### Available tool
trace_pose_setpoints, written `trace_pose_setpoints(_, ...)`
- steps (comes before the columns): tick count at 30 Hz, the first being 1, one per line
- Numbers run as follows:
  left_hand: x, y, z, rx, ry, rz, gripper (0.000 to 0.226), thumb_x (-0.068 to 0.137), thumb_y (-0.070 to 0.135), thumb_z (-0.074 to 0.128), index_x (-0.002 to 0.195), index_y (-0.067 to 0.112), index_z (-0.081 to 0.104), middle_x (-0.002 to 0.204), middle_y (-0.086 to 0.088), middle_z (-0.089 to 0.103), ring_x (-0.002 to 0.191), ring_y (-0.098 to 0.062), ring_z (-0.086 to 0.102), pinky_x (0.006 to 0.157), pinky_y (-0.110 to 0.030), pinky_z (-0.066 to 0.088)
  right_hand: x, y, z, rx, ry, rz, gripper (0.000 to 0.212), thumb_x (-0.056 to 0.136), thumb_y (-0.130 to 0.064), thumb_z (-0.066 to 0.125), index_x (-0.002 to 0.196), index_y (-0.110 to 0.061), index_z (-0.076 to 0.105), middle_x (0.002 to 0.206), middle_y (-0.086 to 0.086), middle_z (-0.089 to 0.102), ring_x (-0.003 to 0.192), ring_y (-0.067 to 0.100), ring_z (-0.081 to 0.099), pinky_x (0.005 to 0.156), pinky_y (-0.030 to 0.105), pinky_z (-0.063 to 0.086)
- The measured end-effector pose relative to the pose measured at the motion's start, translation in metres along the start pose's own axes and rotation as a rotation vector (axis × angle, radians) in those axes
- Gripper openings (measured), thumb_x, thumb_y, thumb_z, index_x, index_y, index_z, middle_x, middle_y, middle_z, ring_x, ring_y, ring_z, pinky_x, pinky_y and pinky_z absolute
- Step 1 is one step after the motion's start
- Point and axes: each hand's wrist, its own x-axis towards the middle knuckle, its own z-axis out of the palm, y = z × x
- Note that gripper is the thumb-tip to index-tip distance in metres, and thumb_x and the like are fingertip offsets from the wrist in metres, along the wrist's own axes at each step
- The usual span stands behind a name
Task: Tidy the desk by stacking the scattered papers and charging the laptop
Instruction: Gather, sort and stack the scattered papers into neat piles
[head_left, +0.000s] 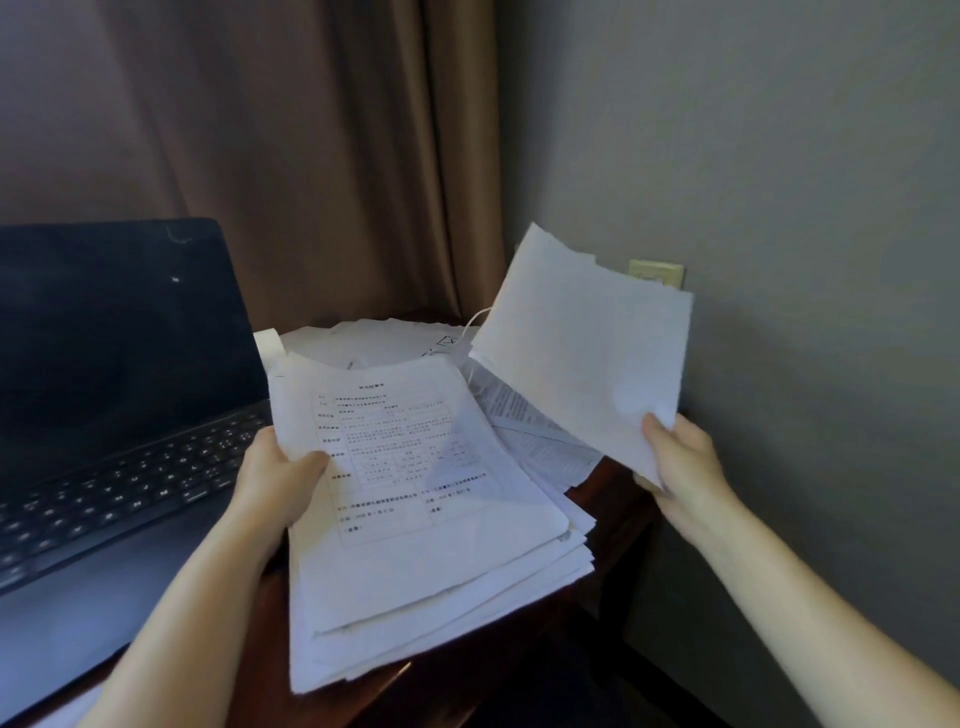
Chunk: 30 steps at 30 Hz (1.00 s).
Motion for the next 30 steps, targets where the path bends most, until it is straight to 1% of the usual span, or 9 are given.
trace_pose_setpoints(4, 0.003, -0.001, -0.002, -0.001, -0.032, -0.035, 0.017, 0.090, 0.003, 0.049, 0.105, 0.006, 0.057, 0.092, -0.006, 0.063, 0.075, -0.018, 0.058, 0.055, -0.027, 0.041, -0.026, -0.007, 0.025, -0.178, -0.353, 0.063, 0.022, 0.099, -0.010, 0.044, 0.093, -0.020, 0.063, 0.090, -0.006, 0.068, 0.080, 0.007, 0.064, 0.076, 0.020, 0.052)
trace_pose_setpoints(7, 0.008, -0.003, -0.004, -0.129, -0.017, -0.121, 0.040, 0.094, 0.032, 0.039, 0.124, 0.010, 0.056, 0.121, -0.004, 0.060, 0.102, -0.026, 0.058, 0.079, -0.035, 0.046, -0.038, -0.009, 0.043, -0.378, -0.531, 0.061, 0.021, 0.099, -0.012, 0.045, 0.094, -0.022, 0.063, 0.092, -0.007, 0.067, 0.083, 0.005, 0.063, 0.077, 0.019, 0.049)
trace_pose_setpoints(10, 0.011, -0.004, -0.003, -0.278, -0.011, -0.181, 0.066, 0.090, 0.063, 0.031, 0.137, 0.020, 0.049, 0.128, 0.002, 0.054, 0.116, -0.023, 0.053, 0.102, -0.040, 0.041, -0.047, -0.002, 0.056, -0.669, -0.602, -0.017, 0.022, 0.099, -0.012, 0.042, 0.099, -0.011, 0.065, 0.096, 0.001, 0.069, 0.087, 0.014, 0.065, 0.073, 0.020, 0.048)
trace_pose_setpoints(14, 0.015, -0.012, -0.003, -0.071, -0.062, -0.142, 0.057, 0.080, 0.036, 0.063, 0.127, 0.004, 0.051, 0.114, -0.014, 0.063, 0.093, -0.030, 0.063, 0.067, -0.033, 0.049, -0.044, 0.005, 0.058, -1.045, -0.632, -0.138, 0.031, 0.099, -0.028, 0.038, 0.103, -0.009, 0.062, 0.106, 0.006, 0.066, 0.100, 0.022, 0.059, 0.087, 0.034, 0.044)
trace_pose_setpoints(17, 0.017, -0.015, -0.003, 0.052, -0.044, -0.097, 0.040, 0.084, 0.016, 0.060, 0.121, 0.002, 0.052, 0.112, -0.015, 0.062, 0.092, -0.031, 0.062, 0.067, -0.034, 0.048, -0.019, 0.001, 0.045, -0.986, -0.427, -0.093, 0.033, 0.097, -0.034, 0.041, 0.094, -0.008, 0.062, 0.098, 0.005, 0.064, 0.098, 0.028, 0.056, 0.085, 0.036, 0.043)
trace_pose_setpoints(20, 0.014, -0.013, 0.001, 0.076, -0.015, -0.057, 0.034, 0.087, 0.009, 0.056, 0.119, 0.000, 0.050, 0.109, -0.015, 0.060, 0.084, -0.025, 0.057, 0.055, -0.027, 0.039, 0.025, 0.008, 0.010, -1.118, 0.016, -0.096, 0.035, 0.092, -0.031, 0.052, 0.122, -0.014, 0.057, 0.127, 0.008, 0.050, 0.120, 0.034, 0.044, 0.097, 0.040, 0.039)
trace_pose_setpoints(24, 0.011, -0.011, 0.004, 0.091, 0.015, 0.009, 0.036, 0.087, 0.007, 0.055, 0.122, 0.002, 0.047, 0.105, -0.012, 0.057, 0.080, -0.022, 0.052, 0.055, -0.027, 0.035, 0.055, 0.021, -0.016, -0.688, 0.154, 0.093, 0.051, 0.086, -0.015, 0.061, 0.133, -0.004, 0.042, 0.122, 0.013, 0.051, 0.109, 0.032, 0.054, 0.089, 0.040, 0.047)
trace_pose_setpoints(27, 0.007, -0.008, 0.004, 0.082, 0.037, 0.028, 0.033, 0.087, 0.007, 0.055, 0.120, 0.004, 0.047, 0.101, -0.008, 0.054, 0.086, -0.025, 0.051, 0.063, -0.032, 0.036, 0.066, 0.019, -0.018, -0.172, 0.205, 0.319, 0.027, 0.088, -0.003, 0.060, 0.114, -0.002, 0.053, 0.099, 0.011, 0.056, 0.077, 0.021, 0.056, 0.059, 0.030, 0.050)
trace_pose_setpoints(30, 0.003, -0.006, 0.002, 0.053, 0.071, 0.087, 0.020, 0.082, 0.007, 0.056, 0.102, 0.008, 0.054, 0.093, -0.007, 0.060, 0.082, -0.029, 0.057, 0.061, -0.034, 0.041, 0.075, 0.021, -0.026, -0.035, 0.266, 0.361, 0.026, 0.085, 0.000, 0.062, 0.108, -0.004, 0.052, 0.079, 0.012, 0.062, 0.062, 0.017, 0.058, 0.035, 0.016, 0.042)
